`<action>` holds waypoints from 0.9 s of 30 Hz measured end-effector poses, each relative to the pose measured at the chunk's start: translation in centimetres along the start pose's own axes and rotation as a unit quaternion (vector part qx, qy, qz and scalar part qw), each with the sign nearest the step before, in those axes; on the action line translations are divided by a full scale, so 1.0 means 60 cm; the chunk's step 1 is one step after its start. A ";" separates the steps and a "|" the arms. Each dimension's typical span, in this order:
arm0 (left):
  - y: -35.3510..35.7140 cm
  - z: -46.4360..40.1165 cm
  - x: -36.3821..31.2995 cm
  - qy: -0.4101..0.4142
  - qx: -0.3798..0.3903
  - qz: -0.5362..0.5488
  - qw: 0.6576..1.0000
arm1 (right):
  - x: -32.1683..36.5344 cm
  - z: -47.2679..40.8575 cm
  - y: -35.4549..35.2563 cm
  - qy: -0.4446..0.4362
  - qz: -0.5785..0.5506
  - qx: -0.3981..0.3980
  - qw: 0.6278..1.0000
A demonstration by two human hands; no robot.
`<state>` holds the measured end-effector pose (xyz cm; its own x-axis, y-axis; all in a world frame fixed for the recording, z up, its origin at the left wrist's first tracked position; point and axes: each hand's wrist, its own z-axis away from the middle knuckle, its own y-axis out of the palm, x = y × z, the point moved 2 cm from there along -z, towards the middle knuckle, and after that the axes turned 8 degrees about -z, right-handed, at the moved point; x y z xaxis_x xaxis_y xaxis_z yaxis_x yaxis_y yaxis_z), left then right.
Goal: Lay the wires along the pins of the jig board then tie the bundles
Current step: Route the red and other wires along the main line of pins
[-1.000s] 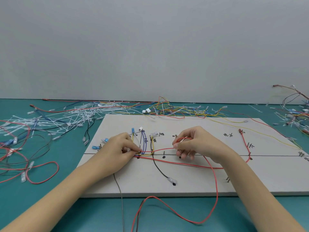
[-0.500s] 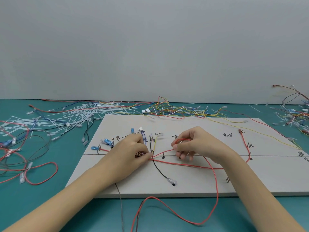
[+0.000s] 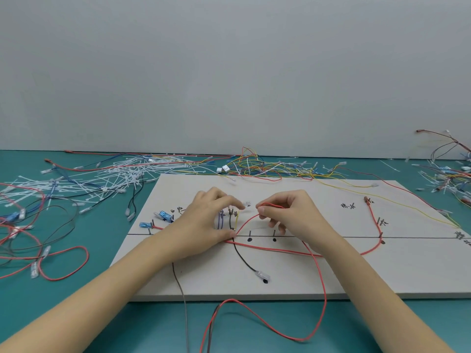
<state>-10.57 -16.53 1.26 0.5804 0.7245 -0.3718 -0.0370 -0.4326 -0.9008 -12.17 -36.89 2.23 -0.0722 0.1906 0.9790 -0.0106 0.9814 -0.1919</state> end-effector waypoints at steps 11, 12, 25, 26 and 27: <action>-0.008 -0.047 -0.009 -0.033 0.189 -0.101 0.976 | -0.001 0.000 0.008 -0.028 0.011 -0.016 0.999; -0.012 -0.049 -0.009 -0.032 0.195 -0.095 0.976 | 0.000 0.000 0.008 -0.027 0.011 -0.016 0.999; -0.001 -0.048 -0.016 -0.029 0.204 -0.079 0.975 | 0.000 0.000 0.004 -0.028 0.020 -0.009 0.999; 0.000 -0.045 -0.014 -0.035 0.192 -0.075 0.978 | 0.000 0.000 0.004 -0.029 0.019 -0.008 0.999; 0.001 -0.043 -0.012 -0.040 0.182 -0.073 0.980 | 0.000 0.000 0.003 -0.029 0.018 -0.008 0.999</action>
<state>-8.87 -18.48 2.08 0.5357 0.8109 -0.2356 -0.2535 -0.1117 -0.9609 -12.19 -36.68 2.21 -0.1292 0.2248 0.9658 0.0091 0.9742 -0.2256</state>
